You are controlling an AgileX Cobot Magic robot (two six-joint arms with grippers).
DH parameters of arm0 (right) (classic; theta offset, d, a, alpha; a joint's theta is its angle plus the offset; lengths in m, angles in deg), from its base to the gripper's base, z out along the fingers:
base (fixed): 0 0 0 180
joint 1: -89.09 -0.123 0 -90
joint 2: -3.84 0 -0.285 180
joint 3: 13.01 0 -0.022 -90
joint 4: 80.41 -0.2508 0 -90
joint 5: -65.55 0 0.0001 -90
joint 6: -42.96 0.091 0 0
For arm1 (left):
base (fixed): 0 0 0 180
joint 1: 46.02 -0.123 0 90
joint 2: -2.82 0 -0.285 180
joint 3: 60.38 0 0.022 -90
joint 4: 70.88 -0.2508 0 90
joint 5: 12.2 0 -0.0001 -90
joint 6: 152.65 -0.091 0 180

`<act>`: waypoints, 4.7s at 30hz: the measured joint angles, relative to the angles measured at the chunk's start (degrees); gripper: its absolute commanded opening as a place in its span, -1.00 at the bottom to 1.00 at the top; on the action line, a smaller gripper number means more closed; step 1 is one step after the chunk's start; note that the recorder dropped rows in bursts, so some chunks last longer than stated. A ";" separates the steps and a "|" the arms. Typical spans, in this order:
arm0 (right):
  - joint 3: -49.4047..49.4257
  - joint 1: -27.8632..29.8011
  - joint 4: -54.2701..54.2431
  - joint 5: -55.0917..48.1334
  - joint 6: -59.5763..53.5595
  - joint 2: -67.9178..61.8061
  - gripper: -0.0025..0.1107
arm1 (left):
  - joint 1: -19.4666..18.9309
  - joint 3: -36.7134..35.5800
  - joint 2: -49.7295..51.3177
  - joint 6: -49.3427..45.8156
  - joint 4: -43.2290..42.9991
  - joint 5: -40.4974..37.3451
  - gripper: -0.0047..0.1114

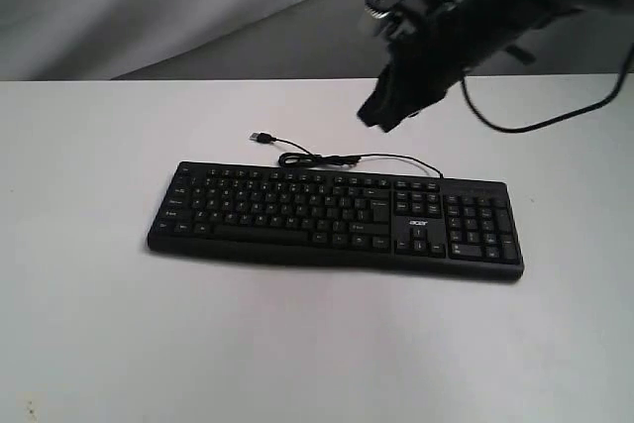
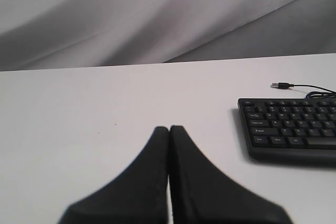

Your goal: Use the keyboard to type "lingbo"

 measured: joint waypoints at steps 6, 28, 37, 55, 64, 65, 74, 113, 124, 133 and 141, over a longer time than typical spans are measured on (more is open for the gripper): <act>-0.34 -11.97 1.90 4.21 -0.89 -5.33 -0.96 | 0.00 0.00 0.00 0.00 0.00 0.00 -0.91; -0.34 -11.04 4.32 11.30 -1.01 -12.07 -0.96 | 0.00 0.00 0.00 0.00 0.00 0.00 -0.91; -0.34 -11.04 3.25 10.75 -0.85 -12.49 -0.96 | 0.00 0.00 0.00 0.00 0.00 0.00 -0.91; -0.34 -11.04 3.87 8.90 -0.85 -13.85 -0.96 | 0.00 0.00 0.00 0.00 0.00 0.00 -0.91; -0.34 -11.04 4.65 8.28 -0.74 -13.85 -0.96 | 0.00 0.00 0.00 0.00 0.00 0.00 -0.91; -0.34 -11.04 4.65 8.28 -0.74 -13.85 -0.96 | 0.00 0.00 0.00 0.00 0.00 0.00 -0.91; -0.56 -11.04 4.69 8.28 -0.74 -13.85 -0.96 | 0.00 0.00 0.00 0.00 0.00 0.00 -0.91; -0.56 -12.27 -0.11 16.09 -2.69 -13.81 -0.96 | 0.00 0.00 0.00 0.00 0.00 0.00 -0.91; -0.56 -12.27 -0.11 15.87 -2.69 -14.29 -0.96 | 0.00 0.00 0.00 0.00 0.00 0.00 -0.91; -0.56 -12.27 -0.01 15.74 -2.69 -14.29 -0.96 | 0.00 0.00 0.00 0.00 0.00 0.00 -0.91; -0.56 -12.27 0.46 15.97 -2.69 -14.29 -0.96 | 0.00 0.00 0.00 0.00 0.00 0.00 -0.91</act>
